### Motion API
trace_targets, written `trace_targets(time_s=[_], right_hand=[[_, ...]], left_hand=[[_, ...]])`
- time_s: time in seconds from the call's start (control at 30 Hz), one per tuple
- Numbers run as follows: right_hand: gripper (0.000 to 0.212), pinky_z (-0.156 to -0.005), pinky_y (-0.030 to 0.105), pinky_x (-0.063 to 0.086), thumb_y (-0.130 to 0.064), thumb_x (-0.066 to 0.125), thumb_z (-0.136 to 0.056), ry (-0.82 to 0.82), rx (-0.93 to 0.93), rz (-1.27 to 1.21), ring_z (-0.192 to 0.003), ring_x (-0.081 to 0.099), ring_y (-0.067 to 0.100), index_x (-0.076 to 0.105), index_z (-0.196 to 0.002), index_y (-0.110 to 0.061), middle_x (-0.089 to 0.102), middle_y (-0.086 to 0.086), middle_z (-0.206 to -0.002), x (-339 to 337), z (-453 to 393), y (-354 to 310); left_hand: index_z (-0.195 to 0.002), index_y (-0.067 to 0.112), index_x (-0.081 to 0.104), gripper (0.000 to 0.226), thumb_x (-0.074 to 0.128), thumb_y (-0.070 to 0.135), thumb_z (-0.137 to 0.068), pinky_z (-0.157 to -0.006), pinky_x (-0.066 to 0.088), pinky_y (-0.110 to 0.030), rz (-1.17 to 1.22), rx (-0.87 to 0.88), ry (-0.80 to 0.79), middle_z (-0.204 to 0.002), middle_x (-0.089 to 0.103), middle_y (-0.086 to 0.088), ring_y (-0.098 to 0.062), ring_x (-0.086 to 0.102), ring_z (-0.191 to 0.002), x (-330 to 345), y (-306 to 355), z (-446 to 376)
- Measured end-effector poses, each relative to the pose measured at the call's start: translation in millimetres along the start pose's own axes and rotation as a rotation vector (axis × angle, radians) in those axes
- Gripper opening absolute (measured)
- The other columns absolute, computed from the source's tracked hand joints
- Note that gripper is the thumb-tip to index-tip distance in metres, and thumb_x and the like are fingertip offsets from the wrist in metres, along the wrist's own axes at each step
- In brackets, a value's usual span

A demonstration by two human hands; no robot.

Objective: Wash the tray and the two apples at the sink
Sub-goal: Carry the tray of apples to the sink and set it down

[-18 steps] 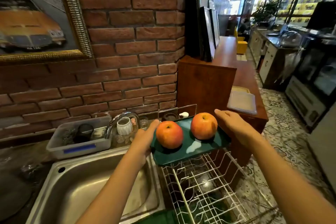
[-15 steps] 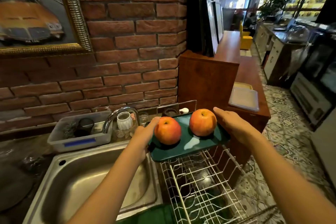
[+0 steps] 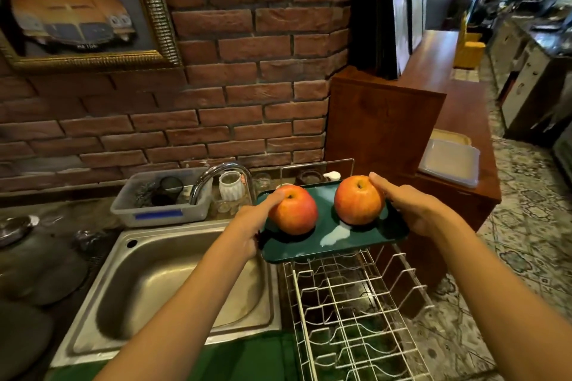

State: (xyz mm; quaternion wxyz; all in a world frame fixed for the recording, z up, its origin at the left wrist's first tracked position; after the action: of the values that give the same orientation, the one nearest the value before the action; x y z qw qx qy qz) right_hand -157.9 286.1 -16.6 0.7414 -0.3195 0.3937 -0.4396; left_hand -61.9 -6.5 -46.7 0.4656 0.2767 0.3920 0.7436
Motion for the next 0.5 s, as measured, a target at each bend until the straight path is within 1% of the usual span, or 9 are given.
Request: trace_targets(time_s=[0.13,0.2,0.23,0.33,0.4,0.43,0.5], right_hand=[[0.085,-0.097,0.051,0.050,-0.073,0.065,-0.073,0.058,-0.015,-0.013,-0.110,0.059,0.037,0.058,-0.125,-0.006,0.060,0.020,-0.123,-3,-1,0],[0.085,-0.087,0.046,0.051,-0.072,0.064,-0.074,0.078,-0.039,-0.009,-0.107,0.059,0.035,0.058,-0.126,-0.005,0.060,0.020,-0.123,-2,-2,-2],[0.086,-0.085,0.044,0.051,-0.072,0.064,-0.075,0.084,-0.048,-0.009,-0.106,0.059,0.034,0.058,-0.126,-0.004,0.060,0.020,-0.122,-1,-2,-4],[0.088,-0.087,0.044,0.052,-0.072,0.064,-0.074,0.099,-0.073,0.005,-0.105,0.059,0.034,0.057,-0.126,-0.002,0.060,0.020,-0.121,5,3,-16],[0.088,-0.081,0.041,0.051,-0.072,0.064,-0.074,0.109,-0.086,0.007,-0.102,0.059,0.032,0.056,-0.126,-0.002,0.059,0.019,-0.121,12,8,-26],[0.088,-0.078,0.040,0.051,-0.072,0.065,-0.074,0.110,-0.092,0.004,-0.101,0.059,0.032,0.056,-0.126,-0.002,0.059,0.019,-0.121,16,11,-31],[0.087,-0.074,0.039,0.052,-0.071,0.065,-0.074,0.110,-0.106,-0.004,-0.099,0.060,0.032,0.056,-0.126,-0.002,0.059,0.019,-0.120,26,17,-41]], left_hand=[[-0.128,0.013,0.060,0.079,0.088,0.051,-0.065,-0.089,0.058,-0.047,0.026,0.012,0.020,-0.114,0.063,-0.010,-0.032,0.063,-0.100,-2,1,1],[-0.125,0.013,0.061,0.076,0.089,0.050,-0.065,-0.092,0.057,-0.049,0.026,0.014,0.028,-0.118,0.064,-0.012,-0.033,0.064,-0.103,-6,1,1],[-0.124,0.013,0.062,0.074,0.089,0.049,-0.066,-0.094,0.057,-0.050,0.031,0.016,0.031,-0.119,0.064,-0.012,-0.034,0.064,-0.103,-8,1,2],[-0.113,0.015,0.063,0.062,0.089,0.048,-0.066,-0.094,0.057,-0.050,0.058,0.024,0.039,-0.113,0.064,-0.011,-0.031,0.063,-0.100,-18,5,5],[-0.106,0.018,0.063,0.057,0.089,0.049,-0.065,-0.094,0.057,-0.049,0.077,0.045,0.045,-0.110,0.064,-0.009,-0.031,0.063,-0.099,-27,11,8],[-0.107,0.018,0.063,0.059,0.089,0.050,-0.065,-0.093,0.057,-0.048,0.081,0.060,0.049,-0.109,0.064,-0.008,-0.030,0.064,-0.100,-34,15,8],[-0.118,0.016,0.062,0.070,0.089,0.052,-0.064,-0.089,0.059,-0.046,0.078,0.090,0.056,-0.109,0.064,-0.007,-0.029,0.064,-0.100,-48,23,10]])
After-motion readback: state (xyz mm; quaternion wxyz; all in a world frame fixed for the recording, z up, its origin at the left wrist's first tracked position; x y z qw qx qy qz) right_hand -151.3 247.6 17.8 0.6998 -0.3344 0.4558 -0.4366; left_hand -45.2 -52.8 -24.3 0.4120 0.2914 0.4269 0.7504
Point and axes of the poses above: each hand's wrist, its own z-axis away from the middle knuckle, its own x-axis out of the palm, y = z × x, the point moved 7 cm from there along -z, towards the middle knuckle
